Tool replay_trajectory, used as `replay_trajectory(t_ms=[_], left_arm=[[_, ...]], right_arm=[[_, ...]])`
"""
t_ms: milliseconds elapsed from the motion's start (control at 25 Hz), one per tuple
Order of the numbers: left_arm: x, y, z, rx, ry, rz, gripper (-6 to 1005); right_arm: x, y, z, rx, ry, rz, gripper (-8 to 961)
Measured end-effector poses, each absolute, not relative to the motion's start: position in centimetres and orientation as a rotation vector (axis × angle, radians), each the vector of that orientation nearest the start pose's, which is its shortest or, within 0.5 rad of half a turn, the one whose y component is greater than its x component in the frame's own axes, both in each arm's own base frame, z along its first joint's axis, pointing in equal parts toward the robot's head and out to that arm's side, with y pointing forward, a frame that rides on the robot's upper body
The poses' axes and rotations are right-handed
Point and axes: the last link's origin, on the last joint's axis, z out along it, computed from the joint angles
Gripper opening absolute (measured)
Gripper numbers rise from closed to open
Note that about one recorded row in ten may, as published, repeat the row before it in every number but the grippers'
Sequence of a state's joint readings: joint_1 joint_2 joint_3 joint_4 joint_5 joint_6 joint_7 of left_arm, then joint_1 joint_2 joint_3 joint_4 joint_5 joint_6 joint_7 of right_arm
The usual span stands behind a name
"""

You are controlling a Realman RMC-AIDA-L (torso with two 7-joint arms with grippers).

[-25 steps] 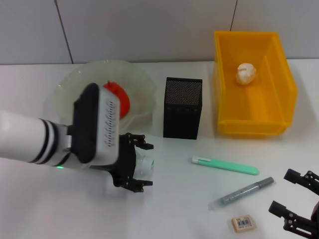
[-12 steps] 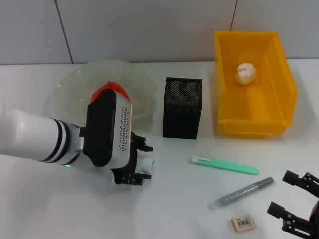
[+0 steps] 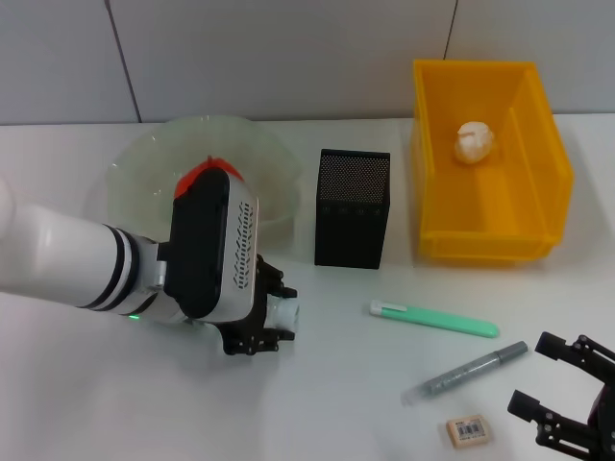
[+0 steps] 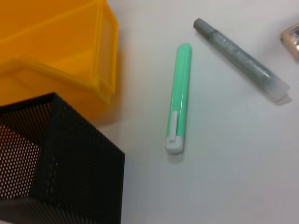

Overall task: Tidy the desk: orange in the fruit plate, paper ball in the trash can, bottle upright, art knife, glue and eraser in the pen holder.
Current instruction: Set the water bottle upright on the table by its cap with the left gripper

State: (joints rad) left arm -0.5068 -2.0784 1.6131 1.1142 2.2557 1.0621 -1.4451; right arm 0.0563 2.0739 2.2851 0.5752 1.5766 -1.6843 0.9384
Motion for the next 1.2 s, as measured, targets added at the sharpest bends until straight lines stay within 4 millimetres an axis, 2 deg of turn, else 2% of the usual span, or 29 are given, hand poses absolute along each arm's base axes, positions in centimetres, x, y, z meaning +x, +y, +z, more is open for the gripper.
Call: replay_trajectory(t_ms=[80,240,440,680,1040,1200], left_arm=[[-19.3,34.9,-6.9,-2.835,0.472,0.306,459],[-18.5,34.2,-5.3,-2.838,0.433,0.240,458],[-18.1,33.5,-2.1,-2.854,0.330,0.091,457],[-19.1,33.3,2.1,-2.827,0.097,-0.172,456],[-21.5,33.0,4.2,-2.735,-0.153,-0.335,455],[-22.0,32.6,4.8,-2.709,-0.190,-0.403,444]], right_arm=[[33.7,19.3,0.6,-2.403,0.546,0.930,820],[33.7,19.2,0.7,-2.402,0.545,0.936,820],[33.6,19.3,0.8,-2.402,0.555,0.943,820],[33.3,19.5,0.9,-2.412,0.544,0.961,821],[32.6,20.4,0.8,-2.434,0.540,0.987,822],[32.3,20.6,0.9,-2.443,0.523,1.002,821]])
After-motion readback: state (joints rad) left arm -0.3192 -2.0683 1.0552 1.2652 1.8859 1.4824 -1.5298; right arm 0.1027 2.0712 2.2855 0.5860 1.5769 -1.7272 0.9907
